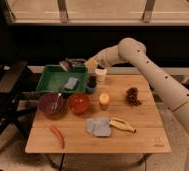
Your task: Wipe tray with brush
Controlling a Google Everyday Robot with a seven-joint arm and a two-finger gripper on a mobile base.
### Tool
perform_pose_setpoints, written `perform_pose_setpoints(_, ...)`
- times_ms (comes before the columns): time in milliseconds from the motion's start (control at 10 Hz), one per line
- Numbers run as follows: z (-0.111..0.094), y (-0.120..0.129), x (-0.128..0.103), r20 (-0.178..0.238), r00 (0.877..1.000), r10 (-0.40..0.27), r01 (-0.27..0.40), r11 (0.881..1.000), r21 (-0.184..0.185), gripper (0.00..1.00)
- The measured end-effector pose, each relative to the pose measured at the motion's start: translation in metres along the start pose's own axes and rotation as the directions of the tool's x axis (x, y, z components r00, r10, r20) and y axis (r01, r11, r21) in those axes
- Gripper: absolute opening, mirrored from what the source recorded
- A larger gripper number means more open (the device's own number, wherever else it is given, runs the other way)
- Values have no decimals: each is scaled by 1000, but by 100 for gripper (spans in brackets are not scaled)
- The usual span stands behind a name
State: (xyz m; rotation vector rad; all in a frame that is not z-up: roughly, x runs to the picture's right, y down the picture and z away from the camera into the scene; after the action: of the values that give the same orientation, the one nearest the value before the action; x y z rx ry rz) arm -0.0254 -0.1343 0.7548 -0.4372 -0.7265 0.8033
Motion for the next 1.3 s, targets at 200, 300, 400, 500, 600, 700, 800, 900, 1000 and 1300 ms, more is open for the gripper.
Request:
perform_pose_setpoints(200, 4, 6, -1, 0, 1000, -15, 15, 1000, -21, 0)
perform_pose_setpoints(300, 3, 5, -1, 0, 1000, -13, 13, 1000, -19, 0)
perform_pose_setpoints(400, 4, 6, -1, -1, 1000, -14, 14, 1000, -20, 0)
perform_pose_setpoints(500, 6, 6, -1, -3, 1000, -17, 17, 1000, -21, 0)
perform_pose_setpoints(600, 7, 7, -1, -11, 1000, -28, 27, 1000, -16, 0)
perform_pose_setpoints(700, 15, 10, 2, -25, 999, -43, 43, 999, -10, 0)
perform_pose_setpoints(800, 28, 15, 3, -41, 998, -52, 52, 999, -2, 0)
perform_pose_setpoints(900, 46, 21, 9, -62, 996, -57, 57, 998, 5, 0)
perform_pose_setpoints(1000, 61, 23, 18, -82, 996, -46, 47, 999, 13, 0)
perform_pose_setpoints(1300, 84, 12, 61, -153, 988, 27, -19, 998, 55, 0)
